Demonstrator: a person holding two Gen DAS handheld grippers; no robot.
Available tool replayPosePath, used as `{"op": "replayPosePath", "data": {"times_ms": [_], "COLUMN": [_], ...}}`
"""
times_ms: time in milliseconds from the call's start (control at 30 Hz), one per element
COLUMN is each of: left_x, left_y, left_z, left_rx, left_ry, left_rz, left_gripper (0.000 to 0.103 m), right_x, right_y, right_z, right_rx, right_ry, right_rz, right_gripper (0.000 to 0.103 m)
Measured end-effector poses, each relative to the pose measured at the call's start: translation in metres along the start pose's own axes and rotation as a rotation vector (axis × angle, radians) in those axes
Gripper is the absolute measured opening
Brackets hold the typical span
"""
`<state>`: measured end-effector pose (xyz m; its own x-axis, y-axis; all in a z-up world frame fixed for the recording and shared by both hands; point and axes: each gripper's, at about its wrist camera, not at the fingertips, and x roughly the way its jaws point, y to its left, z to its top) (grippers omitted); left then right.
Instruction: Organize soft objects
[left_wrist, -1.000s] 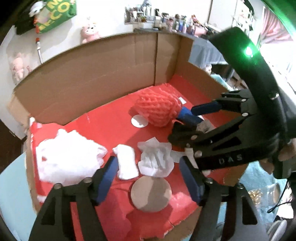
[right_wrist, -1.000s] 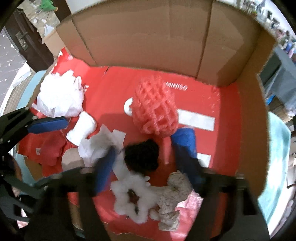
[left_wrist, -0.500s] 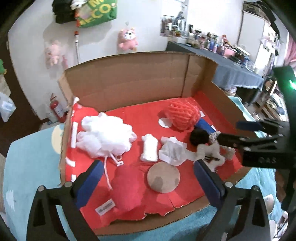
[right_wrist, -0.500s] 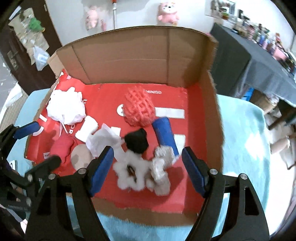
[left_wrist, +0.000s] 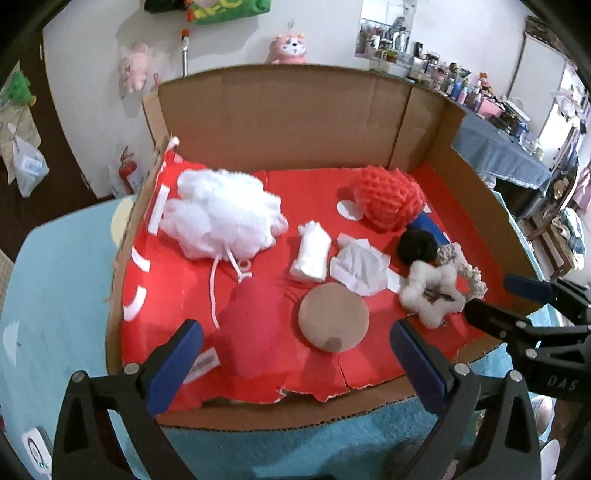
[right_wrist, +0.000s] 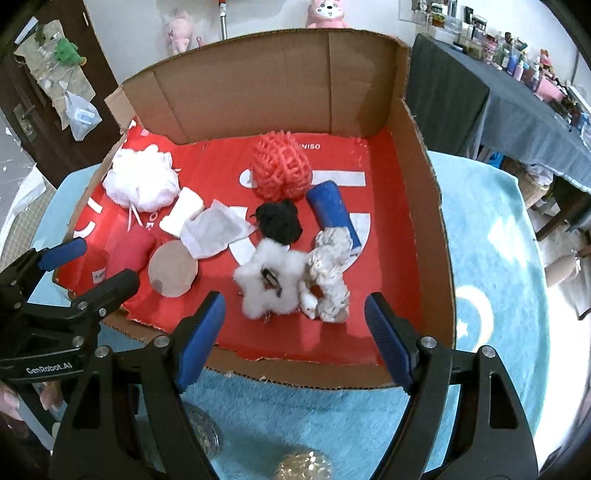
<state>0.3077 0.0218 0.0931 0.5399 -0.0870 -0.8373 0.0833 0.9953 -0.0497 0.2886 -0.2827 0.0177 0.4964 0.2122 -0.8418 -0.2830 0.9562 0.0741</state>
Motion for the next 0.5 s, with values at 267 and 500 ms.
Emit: {"op": "replayPosePath", "data": {"times_ms": [267,500], "left_x": [0.004,0.007], "left_y": [0.002,0.002], "left_z": [-0.004,-0.004], "left_rx": [-0.021,-0.019], "left_ry": [0.016,0.032], "left_rz": [0.022,0.034], "left_gripper": [0.103,0.103], "right_x": [0.009,0.013], "right_y": [0.0,-0.004], "right_z": [-0.004,-0.004], "right_rx": [-0.001,0.012], "right_ry": [0.012,0.028], "right_rz": [-0.019,-0.02], "right_gripper": [0.077,0.077]}}
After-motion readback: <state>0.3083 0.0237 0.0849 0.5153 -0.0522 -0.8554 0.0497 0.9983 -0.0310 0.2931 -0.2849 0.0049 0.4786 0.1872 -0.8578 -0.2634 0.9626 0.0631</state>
